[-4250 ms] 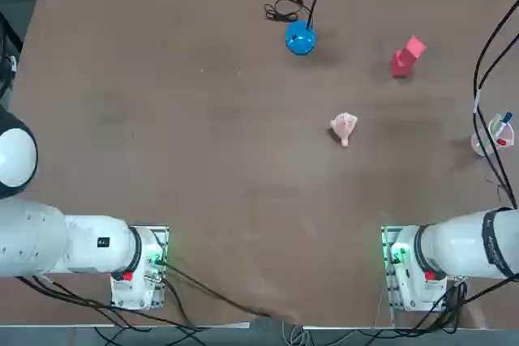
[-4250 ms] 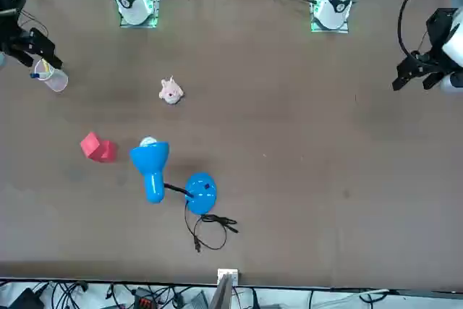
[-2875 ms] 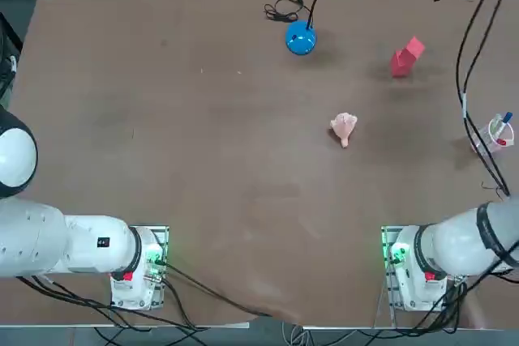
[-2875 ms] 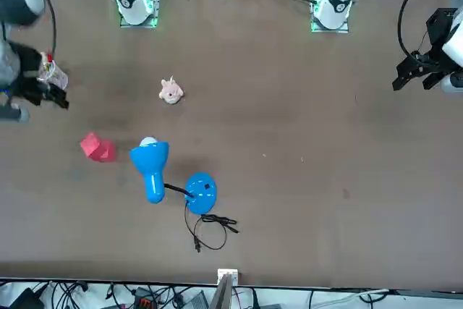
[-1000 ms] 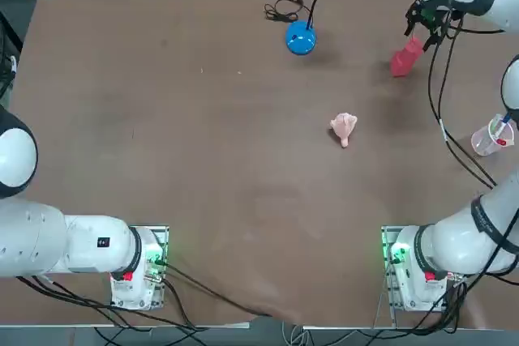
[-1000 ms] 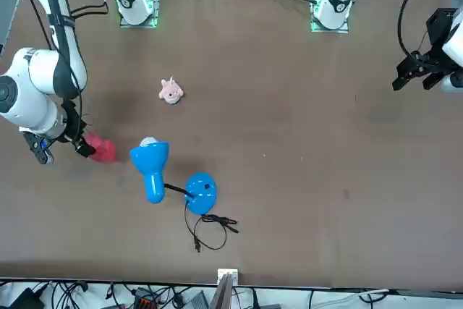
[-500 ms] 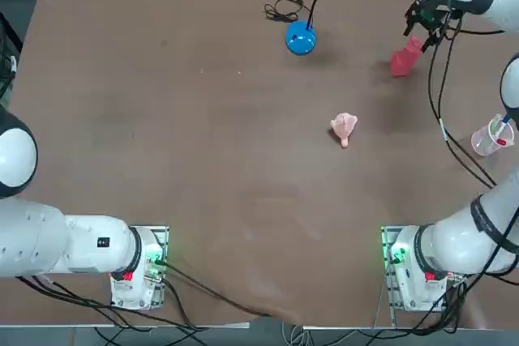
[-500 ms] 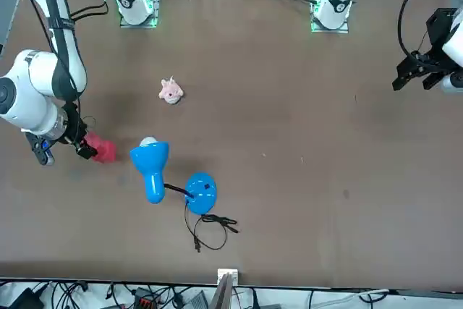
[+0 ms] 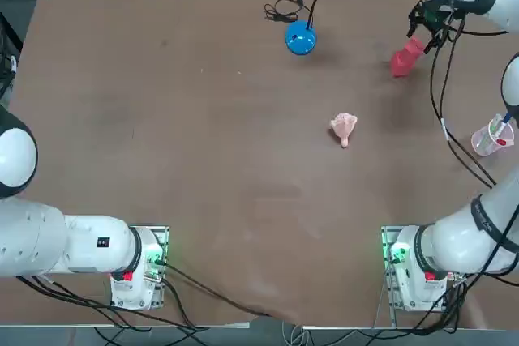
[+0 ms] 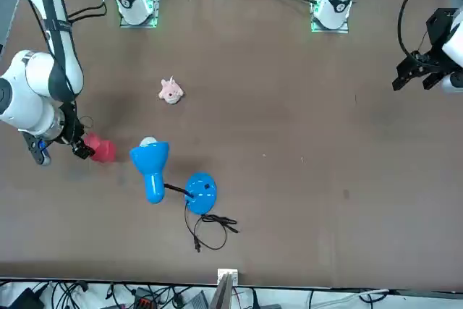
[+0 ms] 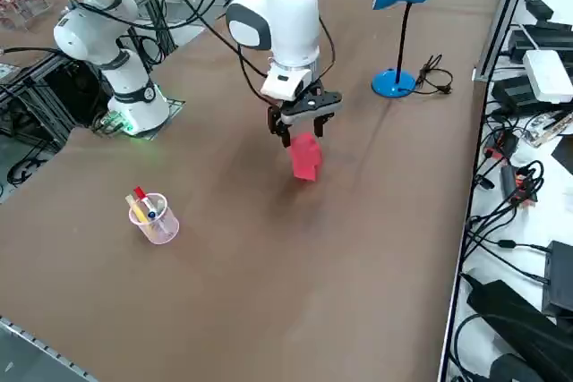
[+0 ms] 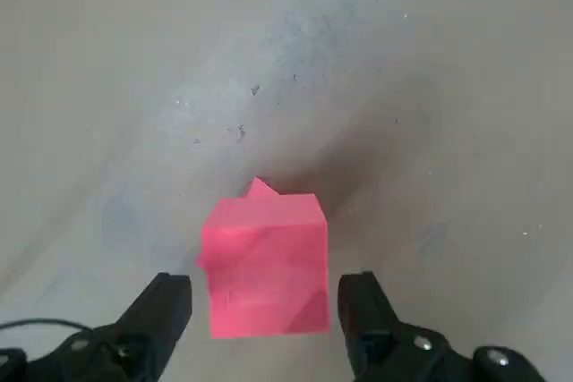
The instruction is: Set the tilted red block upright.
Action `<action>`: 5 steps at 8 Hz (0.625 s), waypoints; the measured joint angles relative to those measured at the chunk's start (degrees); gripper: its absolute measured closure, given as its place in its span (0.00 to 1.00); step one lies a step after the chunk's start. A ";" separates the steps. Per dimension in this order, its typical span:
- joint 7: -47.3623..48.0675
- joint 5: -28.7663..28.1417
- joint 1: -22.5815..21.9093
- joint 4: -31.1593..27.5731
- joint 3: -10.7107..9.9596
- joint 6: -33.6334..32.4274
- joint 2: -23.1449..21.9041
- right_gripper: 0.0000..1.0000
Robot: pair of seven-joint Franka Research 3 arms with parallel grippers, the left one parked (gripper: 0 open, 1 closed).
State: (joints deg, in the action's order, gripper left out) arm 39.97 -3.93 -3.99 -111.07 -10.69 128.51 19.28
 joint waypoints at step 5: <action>0.00 0.00 0.03 -0.01 0.00 2.05 2.14 0.00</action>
State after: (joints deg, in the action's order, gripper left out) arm 39.97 -3.94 -3.96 -111.07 -10.69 130.57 21.43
